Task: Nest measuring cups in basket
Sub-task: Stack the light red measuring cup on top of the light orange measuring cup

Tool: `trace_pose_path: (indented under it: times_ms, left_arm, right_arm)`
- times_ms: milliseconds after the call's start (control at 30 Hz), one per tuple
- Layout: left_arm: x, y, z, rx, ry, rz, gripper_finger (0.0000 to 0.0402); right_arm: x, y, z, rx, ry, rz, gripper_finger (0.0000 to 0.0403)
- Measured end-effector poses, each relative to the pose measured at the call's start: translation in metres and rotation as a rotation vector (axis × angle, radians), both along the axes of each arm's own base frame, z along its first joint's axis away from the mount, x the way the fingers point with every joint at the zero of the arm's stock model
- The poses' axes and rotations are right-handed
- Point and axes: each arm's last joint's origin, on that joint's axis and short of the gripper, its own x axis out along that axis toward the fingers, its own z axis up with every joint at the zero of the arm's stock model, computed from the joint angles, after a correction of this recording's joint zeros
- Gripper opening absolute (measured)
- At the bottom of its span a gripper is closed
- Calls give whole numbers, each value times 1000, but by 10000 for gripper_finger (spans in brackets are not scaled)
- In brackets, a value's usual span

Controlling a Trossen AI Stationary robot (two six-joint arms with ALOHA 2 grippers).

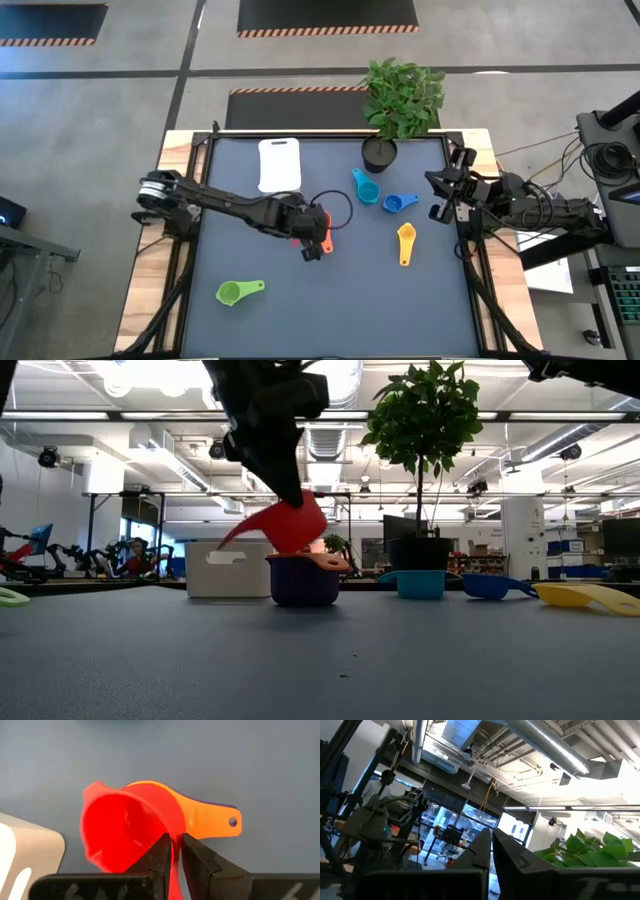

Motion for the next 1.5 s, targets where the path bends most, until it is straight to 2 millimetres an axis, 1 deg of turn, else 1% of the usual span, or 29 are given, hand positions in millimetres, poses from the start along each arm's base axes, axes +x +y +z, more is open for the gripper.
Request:
trace_pose_path:
  times_ms: [233, 433, 533, 633, 700, 800, 900, 967, 1067, 1233, 1300, 1400, 1500]
  left_arm:
    - [1, 7, -5, 6, 28, 15, 40]
    - [0, 7, -4, 10, 29, 6, 53]
    - [-1, 5, 5, 29, 19, -43, 56]
    - [-10, 4, 18, 63, 29, -114, 57]
    - [-15, 4, 21, 87, 22, -163, 57]
    - [-13, 4, 18, 139, -31, -254, 55]
    - [-6, 8, 8, 172, -142, -275, 49]
    - [-6, 10, -1, 186, -156, -274, 43]
    - [-15, 12, -6, 210, -85, -251, 39]
    - [-45, 7, 4, 216, 140, -293, 38]
    - [-56, 6, 2, 232, 186, -313, 38]
    - [-65, 6, -10, 242, 193, -335, 38]
    - [-74, 8, -32, 239, 207, -328, 38]
  right_arm:
    - [0, 0, 0, 19, 0, 10, 9]
    - [0, 0, -1, 18, 6, 9, 9]
    - [1, 0, -1, 18, 10, 9, 9]
    - [1, 0, -1, 10, 15, 4, 9]
    - [1, 0, -1, 9, 15, 4, 9]
    - [1, 0, -1, 6, 15, 2, 9]
    - [1, 0, -1, 5, 15, 2, 9]
    - [1, 0, -1, 10, 14, 4, 9]
    - [1, 0, -2, 11, 17, 5, 9]
    - [1, 0, -2, 14, 22, 6, 9]
    - [1, 0, -2, 17, 22, 8, 9]
    - [1, 0, -2, 23, 21, 10, 9]
    - [1, 0, -2, 23, 21, 10, 9]
